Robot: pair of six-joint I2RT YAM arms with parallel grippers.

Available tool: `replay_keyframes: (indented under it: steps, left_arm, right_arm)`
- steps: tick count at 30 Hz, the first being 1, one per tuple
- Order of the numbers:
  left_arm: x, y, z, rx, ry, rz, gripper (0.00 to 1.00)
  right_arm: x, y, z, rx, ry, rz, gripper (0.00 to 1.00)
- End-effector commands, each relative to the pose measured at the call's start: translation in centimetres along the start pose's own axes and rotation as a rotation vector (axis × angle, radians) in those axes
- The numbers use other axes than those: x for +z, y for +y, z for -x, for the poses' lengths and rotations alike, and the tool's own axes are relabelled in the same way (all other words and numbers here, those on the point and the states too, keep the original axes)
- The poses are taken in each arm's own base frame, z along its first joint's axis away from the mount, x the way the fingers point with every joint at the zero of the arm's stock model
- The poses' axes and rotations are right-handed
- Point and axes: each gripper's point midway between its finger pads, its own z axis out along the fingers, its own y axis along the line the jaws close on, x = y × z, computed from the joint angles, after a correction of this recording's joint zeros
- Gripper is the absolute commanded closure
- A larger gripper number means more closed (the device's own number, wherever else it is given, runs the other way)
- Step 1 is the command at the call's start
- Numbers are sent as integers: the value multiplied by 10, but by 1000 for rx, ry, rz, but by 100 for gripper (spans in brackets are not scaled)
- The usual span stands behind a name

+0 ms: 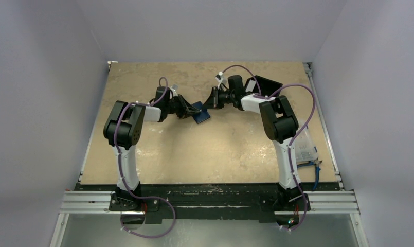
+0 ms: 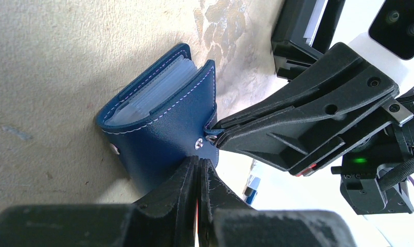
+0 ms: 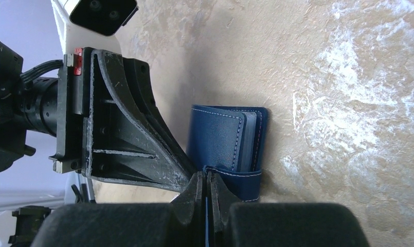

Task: Put the credit cards into the card holder
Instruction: Close the card holder at the center of the board.

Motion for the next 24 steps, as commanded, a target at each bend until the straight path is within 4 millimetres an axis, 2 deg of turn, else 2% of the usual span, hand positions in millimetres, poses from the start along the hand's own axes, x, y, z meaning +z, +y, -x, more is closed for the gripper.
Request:
replay_keyframes:
  steps: [1,4,8,14,18,21,24]
  left_arm:
    - [-7,18,5,-17,-17,60,96]
    - [-15,13,15,-24,-55,39,100]
    - [-21,8,27,-20,-80,21,100]
    - [-10,-19,35,10,-62,-106,100]
    - [3,-32,30,47,-40,-155,100]
    - [11,-21,31,14,-47,-124,100]
    - [18,19,27,-38,-42,38,100]
  right_arm:
    - [8,-10,-24,4,83,-29,100]
    - [8,-15,-26,5,88,-50,100]
    - [8,-19,-28,11,92,-66,100]
    - [8,-15,-27,13,95,-51,100]
    - [9,-14,-28,22,100,-44,100]
    - [10,-15,-29,23,103,-39,100]
    - [11,-14,-30,19,106,-29,100]
